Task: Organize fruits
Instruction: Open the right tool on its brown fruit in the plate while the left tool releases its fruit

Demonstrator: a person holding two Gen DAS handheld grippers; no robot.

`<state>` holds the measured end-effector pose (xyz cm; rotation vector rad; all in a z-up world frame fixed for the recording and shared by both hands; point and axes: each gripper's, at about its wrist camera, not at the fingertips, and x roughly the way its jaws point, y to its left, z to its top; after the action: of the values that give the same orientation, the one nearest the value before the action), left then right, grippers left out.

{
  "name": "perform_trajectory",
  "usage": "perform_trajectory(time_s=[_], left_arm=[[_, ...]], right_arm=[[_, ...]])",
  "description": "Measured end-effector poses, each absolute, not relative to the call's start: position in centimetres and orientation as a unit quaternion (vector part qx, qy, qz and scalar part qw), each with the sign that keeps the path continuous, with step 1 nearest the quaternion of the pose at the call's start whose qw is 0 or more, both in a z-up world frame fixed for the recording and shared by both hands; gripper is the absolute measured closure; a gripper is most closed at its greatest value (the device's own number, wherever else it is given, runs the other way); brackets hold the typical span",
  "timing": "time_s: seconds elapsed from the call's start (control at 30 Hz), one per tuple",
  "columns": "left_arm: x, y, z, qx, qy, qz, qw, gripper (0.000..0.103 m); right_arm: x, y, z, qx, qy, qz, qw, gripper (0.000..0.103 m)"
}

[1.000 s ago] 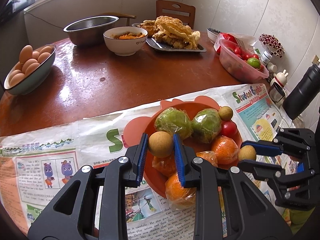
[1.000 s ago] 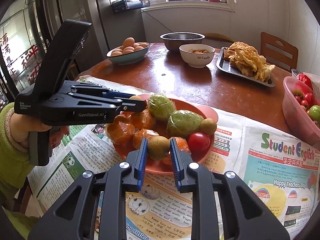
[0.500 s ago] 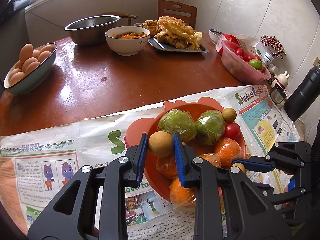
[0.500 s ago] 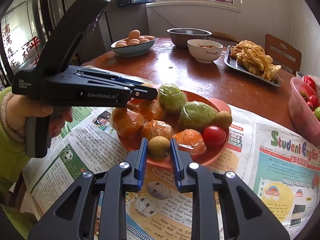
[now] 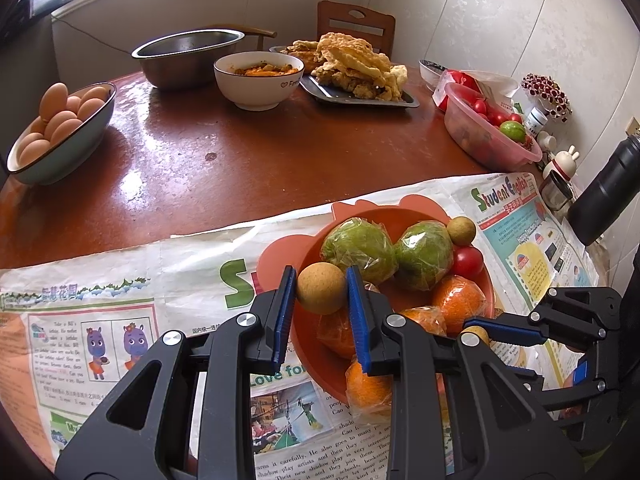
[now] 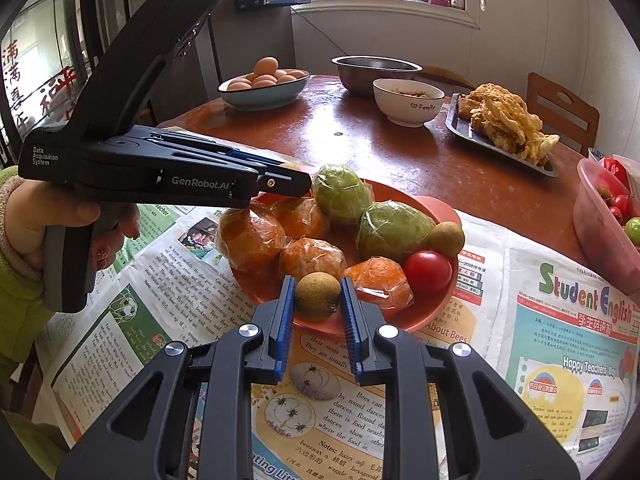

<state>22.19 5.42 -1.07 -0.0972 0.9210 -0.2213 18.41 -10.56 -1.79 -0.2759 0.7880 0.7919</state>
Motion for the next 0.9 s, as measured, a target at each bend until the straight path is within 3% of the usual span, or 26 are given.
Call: perform_trajectory(time_s=[0.73,0.9], left_arm=[[22.4,5.5,-0.9,-0.046,0.443,-0.102,0.890,0.081],[22.3,5.6,-0.8,-0.047,0.441,-0.099,0.891,0.075]], right_arm=[[18.3,-11.4,-0.5,-0.117,0.368,0.375,0.843,0.059],[18.2,-11.6,-0.3,-0.116,0.365,0.370,0.846,0.051]])
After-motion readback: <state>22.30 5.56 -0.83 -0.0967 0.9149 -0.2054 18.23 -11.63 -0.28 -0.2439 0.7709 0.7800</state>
